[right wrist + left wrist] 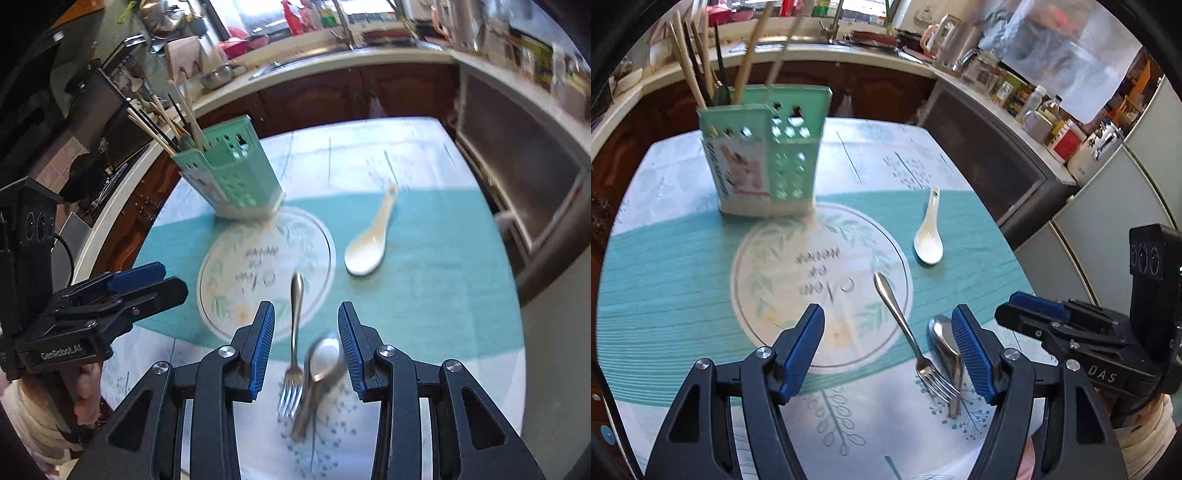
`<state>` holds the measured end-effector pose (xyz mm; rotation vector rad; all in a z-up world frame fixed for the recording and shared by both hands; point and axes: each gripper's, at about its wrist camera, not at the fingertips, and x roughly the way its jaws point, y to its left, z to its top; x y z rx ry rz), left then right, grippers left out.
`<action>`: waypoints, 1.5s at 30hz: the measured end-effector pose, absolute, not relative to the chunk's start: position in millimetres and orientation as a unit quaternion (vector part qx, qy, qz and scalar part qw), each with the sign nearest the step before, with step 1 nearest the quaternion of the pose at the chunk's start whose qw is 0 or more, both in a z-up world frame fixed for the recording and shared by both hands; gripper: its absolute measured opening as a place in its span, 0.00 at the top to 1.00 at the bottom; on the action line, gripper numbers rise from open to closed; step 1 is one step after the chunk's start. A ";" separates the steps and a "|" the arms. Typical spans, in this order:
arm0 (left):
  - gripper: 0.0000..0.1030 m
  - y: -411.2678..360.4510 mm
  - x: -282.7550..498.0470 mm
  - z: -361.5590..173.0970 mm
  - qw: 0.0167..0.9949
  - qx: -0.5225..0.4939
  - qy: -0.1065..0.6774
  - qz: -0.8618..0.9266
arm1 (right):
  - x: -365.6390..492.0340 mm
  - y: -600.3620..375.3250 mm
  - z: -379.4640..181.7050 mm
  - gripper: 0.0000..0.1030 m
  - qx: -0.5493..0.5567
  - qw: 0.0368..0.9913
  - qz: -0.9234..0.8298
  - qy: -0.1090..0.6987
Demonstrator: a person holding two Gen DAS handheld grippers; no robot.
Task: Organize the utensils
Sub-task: 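Grasp the steel fork with the left tool while the right tool grasps the steel spoon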
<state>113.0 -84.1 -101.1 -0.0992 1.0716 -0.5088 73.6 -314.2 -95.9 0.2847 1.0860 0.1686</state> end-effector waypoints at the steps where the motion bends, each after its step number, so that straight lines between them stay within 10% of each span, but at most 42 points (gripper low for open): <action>1: 0.33 -87.9 112.2 -107.2 0.824 -0.047 0.511 -0.241 | 67.0 -320.3 -103.9 0.65 0.148 0.837 0.078 0.521; 7: 0.55 -102.5 114.9 -141.9 0.793 -0.050 0.550 -0.258 | 48.3 -352.1 -148.8 0.65 0.240 0.790 0.079 0.558; 17: 0.56 -118.8 137.6 -170.6 0.759 -0.074 0.593 -0.259 | 47.4 -379.4 -200.7 0.66 0.370 0.724 0.104 0.574; 24: 0.72 -134.2 155.8 -185.9 0.727 -0.080 0.637 -0.246 | 47.7 -374.2 -201.6 0.91 0.363 0.737 0.114 0.558; 45: 0.93 -179.8 165.0 -199.8 0.696 0.040 0.690 -0.193 | 30.9 -381.8 -157.9 0.93 0.335 0.773 0.107 0.528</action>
